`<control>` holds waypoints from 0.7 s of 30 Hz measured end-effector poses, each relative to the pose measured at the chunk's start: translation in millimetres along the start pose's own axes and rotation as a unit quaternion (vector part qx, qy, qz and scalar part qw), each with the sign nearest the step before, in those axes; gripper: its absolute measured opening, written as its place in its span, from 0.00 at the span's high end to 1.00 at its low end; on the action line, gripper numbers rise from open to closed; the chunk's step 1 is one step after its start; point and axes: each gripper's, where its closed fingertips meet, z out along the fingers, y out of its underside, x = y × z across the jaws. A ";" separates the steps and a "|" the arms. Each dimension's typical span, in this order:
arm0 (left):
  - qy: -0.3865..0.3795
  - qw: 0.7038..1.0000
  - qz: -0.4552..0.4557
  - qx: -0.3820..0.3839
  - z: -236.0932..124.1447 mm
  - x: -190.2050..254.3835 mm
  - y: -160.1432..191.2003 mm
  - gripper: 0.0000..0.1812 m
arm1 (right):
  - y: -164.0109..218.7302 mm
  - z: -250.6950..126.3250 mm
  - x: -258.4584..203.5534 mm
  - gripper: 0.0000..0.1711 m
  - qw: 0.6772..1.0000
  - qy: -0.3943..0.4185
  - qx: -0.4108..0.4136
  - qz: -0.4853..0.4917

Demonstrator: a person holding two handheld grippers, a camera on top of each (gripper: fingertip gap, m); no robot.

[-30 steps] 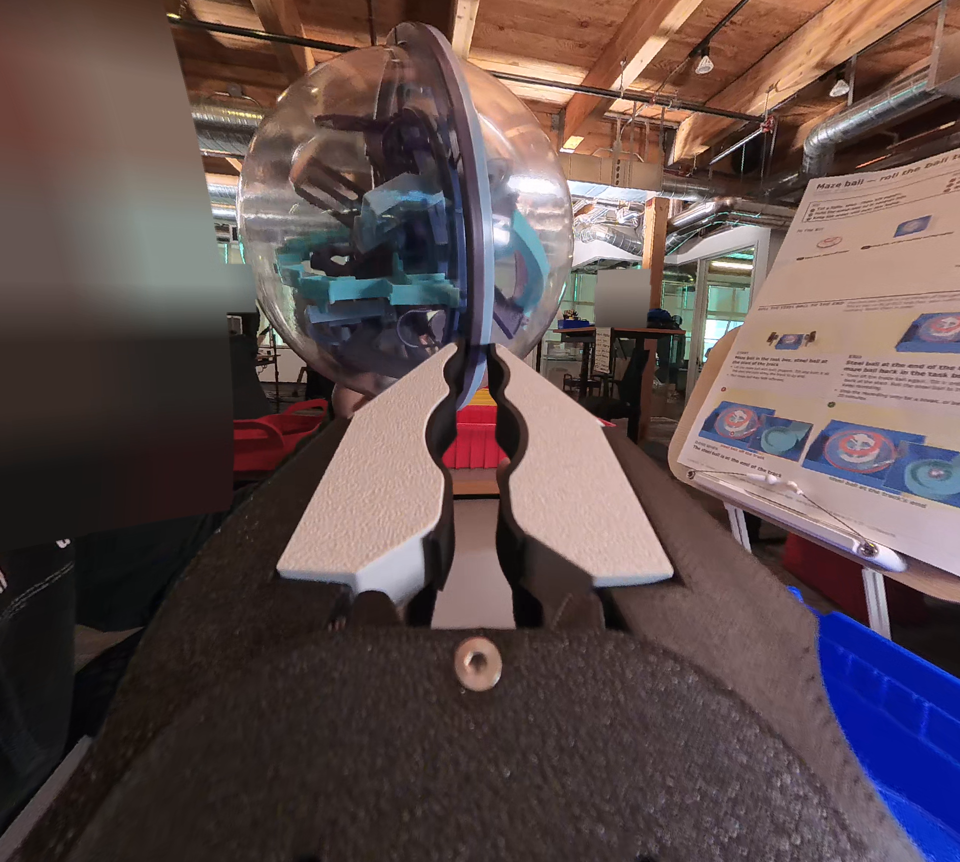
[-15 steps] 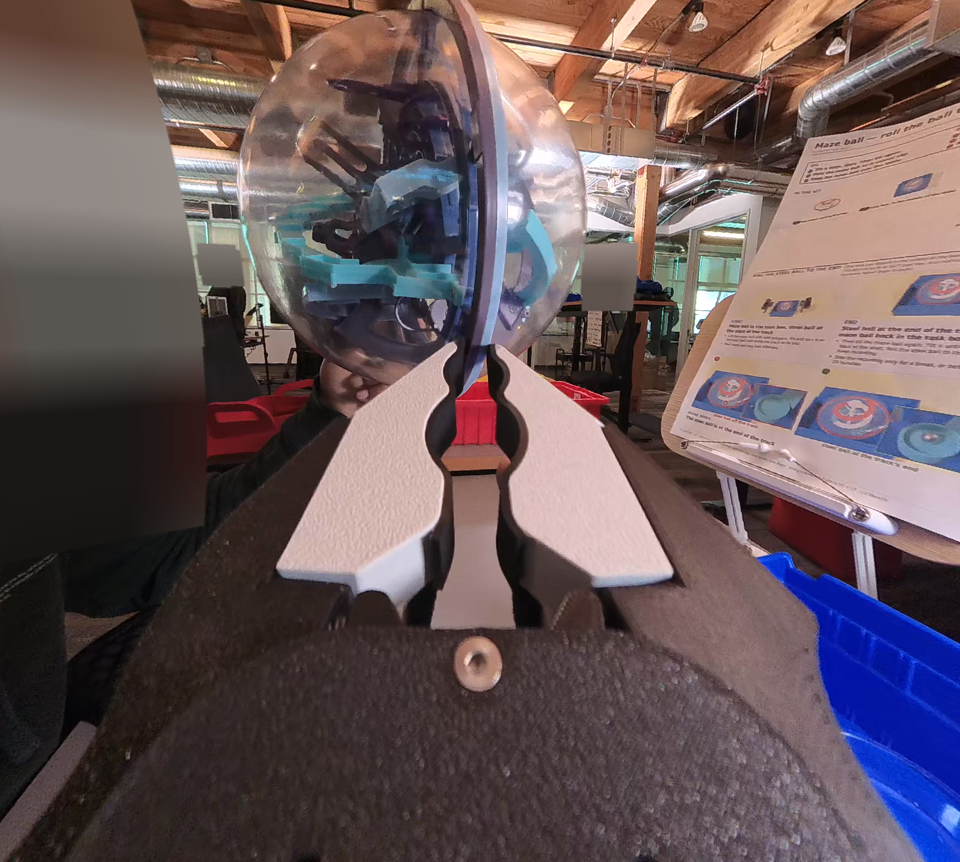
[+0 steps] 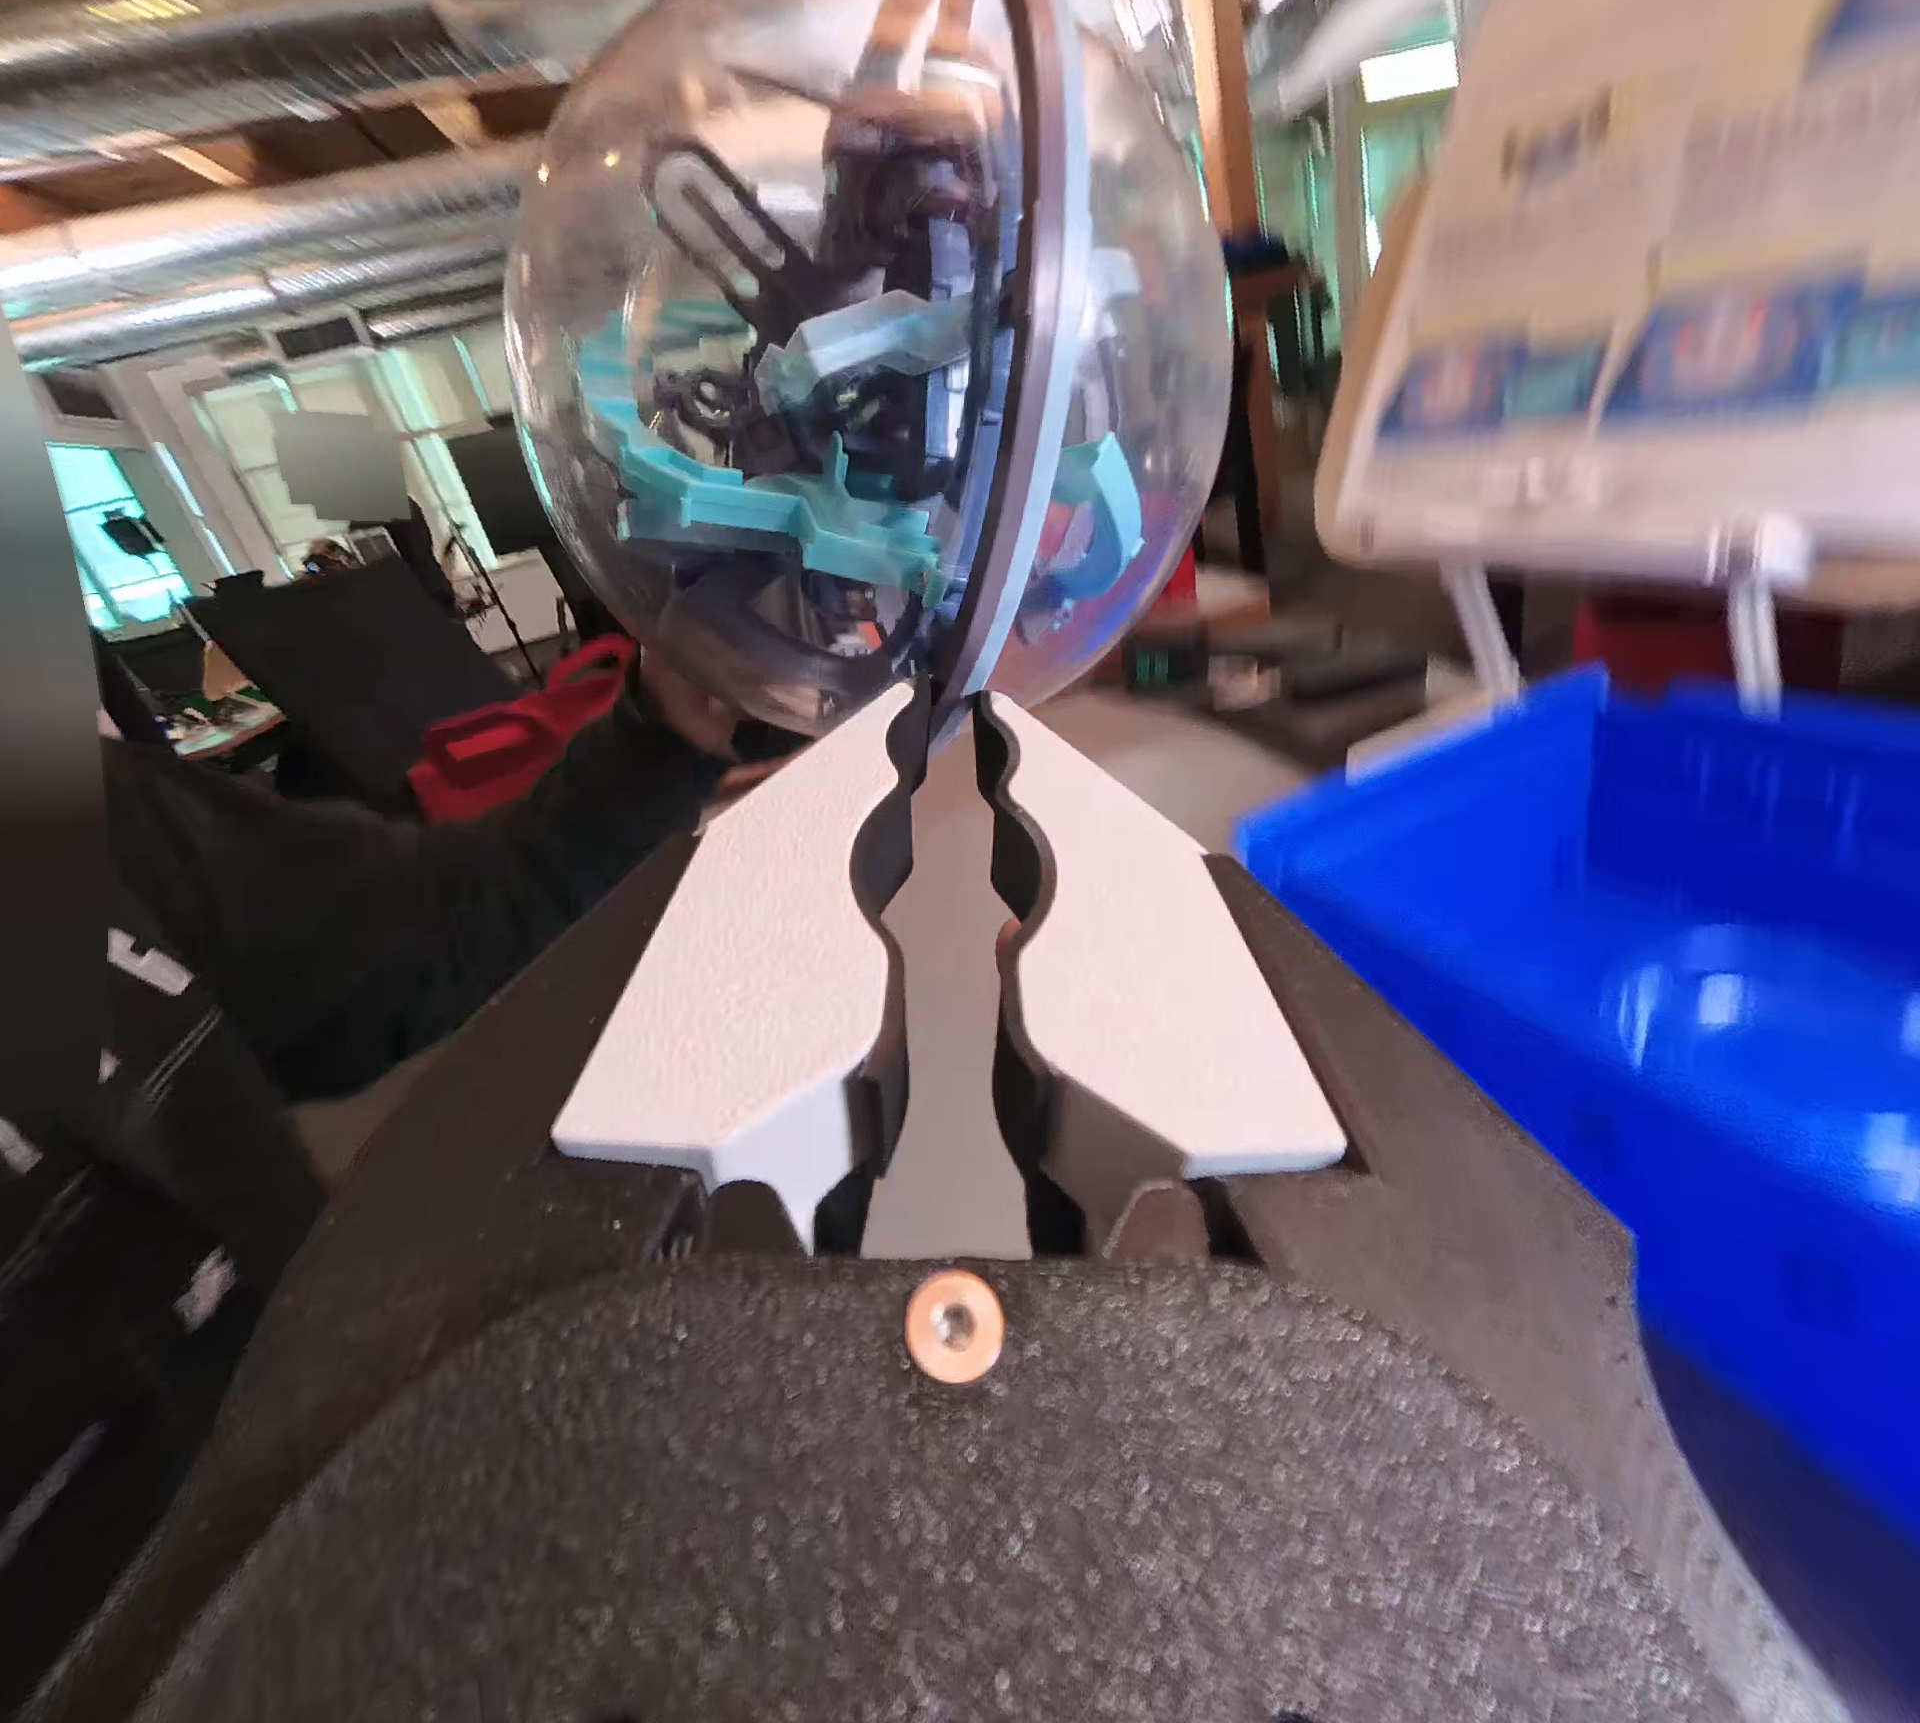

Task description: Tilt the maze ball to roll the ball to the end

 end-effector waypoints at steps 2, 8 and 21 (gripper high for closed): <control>-0.007 0.999 -0.030 -0.020 -2.3 -5.5 25.4 0.96 | 28.1 -13.2 -2.1 0.97 0.999 0.017 -0.032 0.033; -0.015 0.983 -0.172 -0.065 -10.9 -15.7 106.9 0.97 | 106.5 -57.1 -21.4 0.97 0.980 0.053 -0.099 0.163; -0.068 0.934 -0.312 -0.158 -32.4 -22.0 204.8 0.96 | 167.5 -100.8 -41.0 0.96 0.938 0.077 -0.214 0.261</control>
